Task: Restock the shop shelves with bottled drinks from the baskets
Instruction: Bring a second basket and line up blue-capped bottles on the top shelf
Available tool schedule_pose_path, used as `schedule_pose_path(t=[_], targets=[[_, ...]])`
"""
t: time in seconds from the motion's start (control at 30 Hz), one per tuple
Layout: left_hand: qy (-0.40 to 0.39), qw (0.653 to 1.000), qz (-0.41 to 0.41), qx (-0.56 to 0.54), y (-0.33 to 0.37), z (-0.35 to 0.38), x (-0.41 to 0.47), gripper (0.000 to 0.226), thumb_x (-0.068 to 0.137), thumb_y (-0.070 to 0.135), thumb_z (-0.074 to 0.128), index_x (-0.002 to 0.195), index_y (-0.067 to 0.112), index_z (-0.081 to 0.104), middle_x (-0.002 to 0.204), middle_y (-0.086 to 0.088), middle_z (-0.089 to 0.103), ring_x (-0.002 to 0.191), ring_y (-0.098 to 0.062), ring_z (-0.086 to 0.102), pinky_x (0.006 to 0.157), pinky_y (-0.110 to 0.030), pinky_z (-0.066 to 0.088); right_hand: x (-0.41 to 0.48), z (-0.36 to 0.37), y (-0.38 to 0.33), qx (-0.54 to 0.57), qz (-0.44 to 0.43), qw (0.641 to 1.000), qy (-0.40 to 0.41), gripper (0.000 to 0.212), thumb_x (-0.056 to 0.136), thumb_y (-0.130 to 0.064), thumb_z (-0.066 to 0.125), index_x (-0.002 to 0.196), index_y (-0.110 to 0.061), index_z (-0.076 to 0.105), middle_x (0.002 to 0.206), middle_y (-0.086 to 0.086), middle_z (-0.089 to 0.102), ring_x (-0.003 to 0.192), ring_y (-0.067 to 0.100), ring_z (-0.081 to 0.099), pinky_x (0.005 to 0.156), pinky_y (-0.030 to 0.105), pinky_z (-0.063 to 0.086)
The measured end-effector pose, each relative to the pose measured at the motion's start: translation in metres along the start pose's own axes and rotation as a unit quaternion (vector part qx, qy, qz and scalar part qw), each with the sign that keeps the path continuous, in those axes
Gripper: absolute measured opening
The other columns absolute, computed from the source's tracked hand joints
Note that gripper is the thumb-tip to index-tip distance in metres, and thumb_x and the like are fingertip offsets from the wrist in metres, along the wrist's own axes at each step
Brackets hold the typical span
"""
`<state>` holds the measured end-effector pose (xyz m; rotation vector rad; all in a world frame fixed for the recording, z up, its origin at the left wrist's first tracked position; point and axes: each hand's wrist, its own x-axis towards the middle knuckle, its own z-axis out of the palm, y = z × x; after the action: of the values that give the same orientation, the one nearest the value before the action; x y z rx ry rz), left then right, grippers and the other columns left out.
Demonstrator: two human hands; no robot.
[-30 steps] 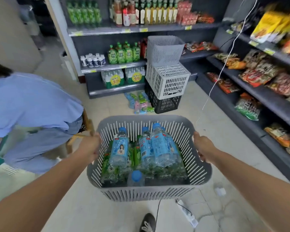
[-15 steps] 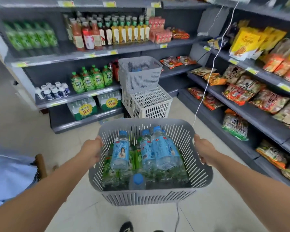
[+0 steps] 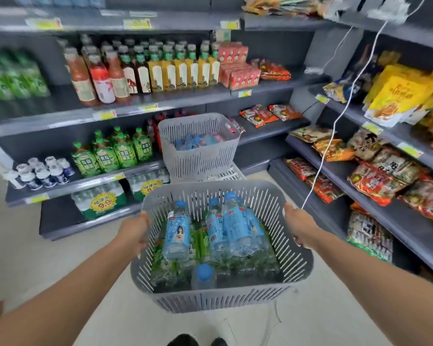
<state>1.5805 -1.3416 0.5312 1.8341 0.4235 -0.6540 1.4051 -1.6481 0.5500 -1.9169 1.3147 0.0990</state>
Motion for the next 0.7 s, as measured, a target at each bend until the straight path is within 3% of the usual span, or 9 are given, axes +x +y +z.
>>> schedule_pose_path(t=[0.07, 0.2, 0.3, 0.47, 0.57, 0.7], targets=[[0.009, 1.0, -0.004, -0.004, 0.02, 0.019, 0.019, 0.039, 0.103, 0.038, 0.035, 0.083, 0.007, 0.048, 0.053, -0.002, 0.02, 0.045, -0.014, 0.016, 0.039, -0.019, 0.016, 0.033, -0.006, -0.021, -0.015, -0.009, 1.0, 0.005, 0.069, 0.1, -0.052, 0.018, 0.133, 0.001, 0.046, 0.095, 0.016, 0.054, 0.054, 0.015, 0.038, 0.047, 0.025, 0.027], [0.026, 0.999, -0.006, -0.025, 0.055, 0.056, 0.062, 0.04, 0.103, 0.034, 0.036, 0.074, 0.009, 0.045, 0.051, -0.002, 0.022, 0.044, -0.014, 0.019, 0.042, -0.022, 0.017, 0.105, -0.013, -0.055, -0.042, -0.016, 0.999, 0.0, 0.073, 0.099, -0.055, 0.016, 0.13, 0.003, 0.05, 0.073, 0.004, 0.045, 0.053, 0.013, 0.033, 0.047, 0.025, 0.023], [0.031, 0.997, -0.017, -0.062, 0.079, 0.083, 0.095, 0.033, 0.102, 0.023, 0.037, 0.071, 0.011, 0.041, 0.054, -0.003, 0.022, 0.048, -0.015, 0.017, 0.047, -0.026, 0.014, 0.161, -0.011, -0.077, -0.065, -0.026, 0.998, 0.004, 0.073, 0.1, -0.052, 0.016, 0.124, 0.005, 0.055, 0.091, 0.015, 0.056, 0.057, 0.016, 0.04, 0.05, 0.026, 0.029], [0.036, 0.995, -0.02, -0.09, 0.104, 0.116, 0.149, 0.041, 0.101, 0.037, 0.039, 0.069, 0.011, 0.042, 0.036, 0.002, 0.025, 0.046, -0.014, 0.02, 0.046, -0.026, 0.017, 0.231, -0.004, -0.112, -0.064, -0.039, 0.997, 0.01, 0.072, 0.101, -0.051, 0.018, 0.127, 0.006, 0.053, 0.118, 0.026, 0.06, 0.093, 0.034, 0.062, 0.078, 0.038, 0.049], [0.064, 0.992, -0.044, -0.095, 0.109, 0.131, 0.176, 0.042, 0.101, 0.042, 0.038, 0.072, 0.011, 0.043, 0.049, -0.003, 0.025, 0.047, -0.015, 0.022, 0.047, -0.026, 0.018, 0.26, -0.002, -0.127, -0.073, -0.057, 0.996, 0.004, 0.07, 0.102, -0.047, 0.016, 0.131, 0.006, 0.051, 0.128, 0.027, 0.055, 0.109, 0.037, 0.057, 0.094, 0.04, 0.046], [0.095, 0.99, -0.038, -0.097, 0.114, 0.152, 0.199, 0.047, 0.101, 0.043, 0.035, 0.071, 0.008, 0.048, 0.054, -0.005, 0.033, 0.048, -0.019, 0.028, 0.047, -0.028, 0.022, 0.299, 0.003, -0.137, -0.081, -0.08, 0.994, -0.006, 0.07, 0.103, -0.046, 0.016, 0.126, 0.007, 0.055, 0.125, 0.027, 0.057, 0.111, 0.037, 0.055, 0.093, 0.038, 0.041]])
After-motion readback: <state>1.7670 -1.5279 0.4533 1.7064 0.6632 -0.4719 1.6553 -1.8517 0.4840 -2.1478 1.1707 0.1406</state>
